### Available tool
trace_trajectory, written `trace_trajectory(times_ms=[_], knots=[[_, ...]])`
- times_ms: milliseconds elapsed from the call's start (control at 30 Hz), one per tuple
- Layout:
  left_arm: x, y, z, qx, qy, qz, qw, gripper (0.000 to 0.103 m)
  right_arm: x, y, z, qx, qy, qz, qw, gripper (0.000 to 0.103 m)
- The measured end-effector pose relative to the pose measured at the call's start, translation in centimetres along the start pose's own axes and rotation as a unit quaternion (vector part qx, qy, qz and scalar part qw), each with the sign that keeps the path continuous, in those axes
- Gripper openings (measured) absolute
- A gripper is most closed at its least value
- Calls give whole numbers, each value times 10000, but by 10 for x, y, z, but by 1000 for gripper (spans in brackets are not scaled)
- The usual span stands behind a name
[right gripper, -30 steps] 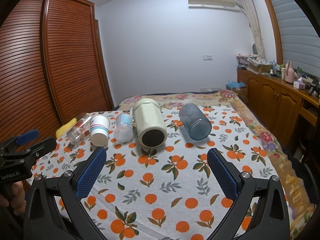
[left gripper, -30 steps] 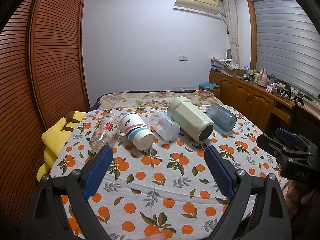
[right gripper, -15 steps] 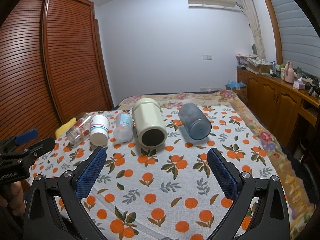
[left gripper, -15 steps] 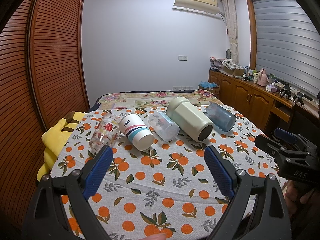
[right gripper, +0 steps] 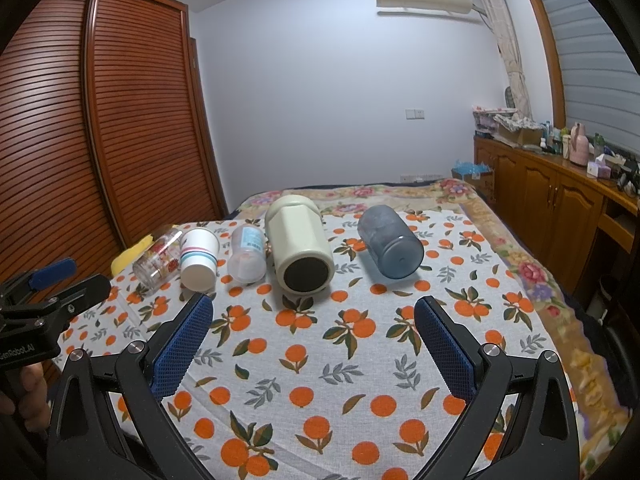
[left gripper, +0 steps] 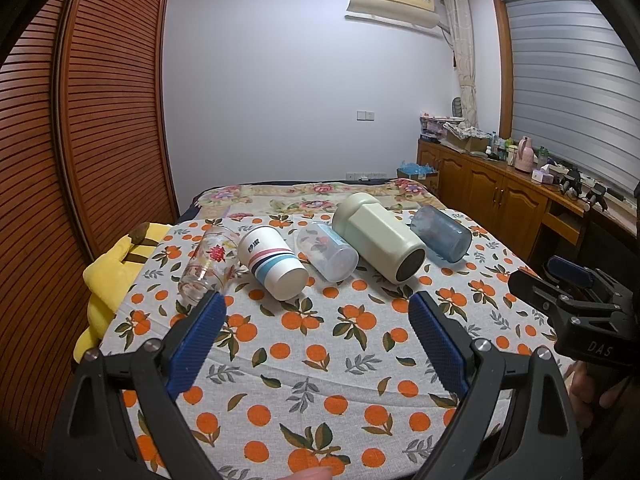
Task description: Flip cup upright
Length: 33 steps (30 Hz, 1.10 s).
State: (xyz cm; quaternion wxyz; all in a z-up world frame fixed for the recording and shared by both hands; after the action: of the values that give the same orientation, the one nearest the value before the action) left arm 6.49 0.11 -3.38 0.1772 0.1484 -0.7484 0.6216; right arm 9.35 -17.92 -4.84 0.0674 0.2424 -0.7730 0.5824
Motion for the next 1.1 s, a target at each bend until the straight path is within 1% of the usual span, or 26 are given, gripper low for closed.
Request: trace_trajectory(times_ms=[500, 867, 1100], knots=[[-4, 5, 5, -9, 19, -99, 9999, 93, -1, 1, 0, -9, -2, -29, 10000, 102], [-20, 13, 1, 7, 33, -290, 9996, 93, -8, 6, 5, -34, 36, -155, 9999, 102], [-38, 23, -2, 20, 60, -493, 9988, 93, -26, 4, 8, 18, 31, -302, 9995, 102]])
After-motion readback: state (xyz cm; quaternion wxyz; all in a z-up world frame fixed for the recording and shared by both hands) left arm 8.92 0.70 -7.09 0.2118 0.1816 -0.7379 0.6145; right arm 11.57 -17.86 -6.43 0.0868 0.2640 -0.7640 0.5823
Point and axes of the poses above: each gripper's, at about its wrist camera, not at the fingertips, and x roughly against the way its jaws point, z to its right, y to its underside, the point moved 8 cm from there along -x, roughly the way its jaws point, and after that the axes turned 12 degrees about -x, right-handed, at the moved point
